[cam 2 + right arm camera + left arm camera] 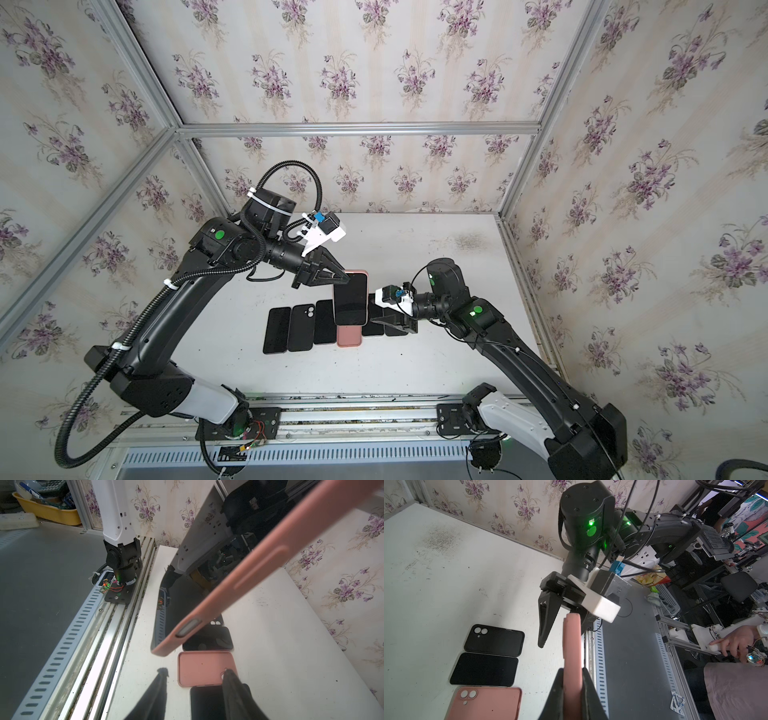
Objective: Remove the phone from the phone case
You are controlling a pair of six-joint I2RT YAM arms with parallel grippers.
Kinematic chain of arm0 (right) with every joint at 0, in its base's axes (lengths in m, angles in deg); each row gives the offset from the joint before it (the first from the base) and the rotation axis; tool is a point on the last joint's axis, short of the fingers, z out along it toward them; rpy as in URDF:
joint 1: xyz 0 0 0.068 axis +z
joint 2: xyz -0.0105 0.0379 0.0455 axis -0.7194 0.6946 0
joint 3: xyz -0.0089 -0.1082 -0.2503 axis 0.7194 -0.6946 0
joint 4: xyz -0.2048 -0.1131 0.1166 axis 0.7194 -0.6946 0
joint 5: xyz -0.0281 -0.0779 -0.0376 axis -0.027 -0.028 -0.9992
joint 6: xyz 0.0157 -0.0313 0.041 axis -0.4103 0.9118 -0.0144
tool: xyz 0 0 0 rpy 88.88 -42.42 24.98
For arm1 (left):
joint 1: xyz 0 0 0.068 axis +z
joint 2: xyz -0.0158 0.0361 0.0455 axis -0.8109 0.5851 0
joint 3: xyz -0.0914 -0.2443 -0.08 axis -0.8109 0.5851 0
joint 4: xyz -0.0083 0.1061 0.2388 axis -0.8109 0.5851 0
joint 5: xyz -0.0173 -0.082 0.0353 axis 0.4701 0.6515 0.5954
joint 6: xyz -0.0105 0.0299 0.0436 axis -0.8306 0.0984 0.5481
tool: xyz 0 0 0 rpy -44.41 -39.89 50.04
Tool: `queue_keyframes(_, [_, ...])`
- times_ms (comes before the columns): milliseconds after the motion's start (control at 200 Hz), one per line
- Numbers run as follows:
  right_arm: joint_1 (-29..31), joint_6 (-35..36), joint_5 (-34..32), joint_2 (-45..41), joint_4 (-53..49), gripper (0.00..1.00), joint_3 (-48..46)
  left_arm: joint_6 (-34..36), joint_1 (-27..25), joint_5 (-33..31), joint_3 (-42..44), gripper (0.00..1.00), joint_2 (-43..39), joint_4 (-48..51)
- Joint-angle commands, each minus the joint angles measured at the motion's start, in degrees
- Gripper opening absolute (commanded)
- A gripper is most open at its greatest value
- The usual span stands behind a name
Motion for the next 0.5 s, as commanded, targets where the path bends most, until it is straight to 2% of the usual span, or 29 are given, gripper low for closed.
queue_keyframes(0, [0.0, -5.2, 3.9, -0.9, 0.9, 0.48, -0.2, -0.2, 0.0, 3.0, -0.2, 0.0, -0.2, -1.0])
queue_keyframes(220, [0.1, -13.4, 5.6, -2.5, 8.1, 0.49, -2.9, -0.5, 0.0, 3.6, -0.2, 0.0, 0.0, -1.2])
queue_keyframes(300, [2.3, -13.9, 5.5, -2.0, 8.8, 0.49, -2.9, -0.6, 0.1, 3.7, -0.2, 0.0, 0.0, -1.4])
queue_keyframes(495, [2.6, -15.6, 6.4, -1.1, 11.3, 0.45, -3.0, -1.1, 0.0, 4.2, -0.1, 0.0, 0.0, -1.9])
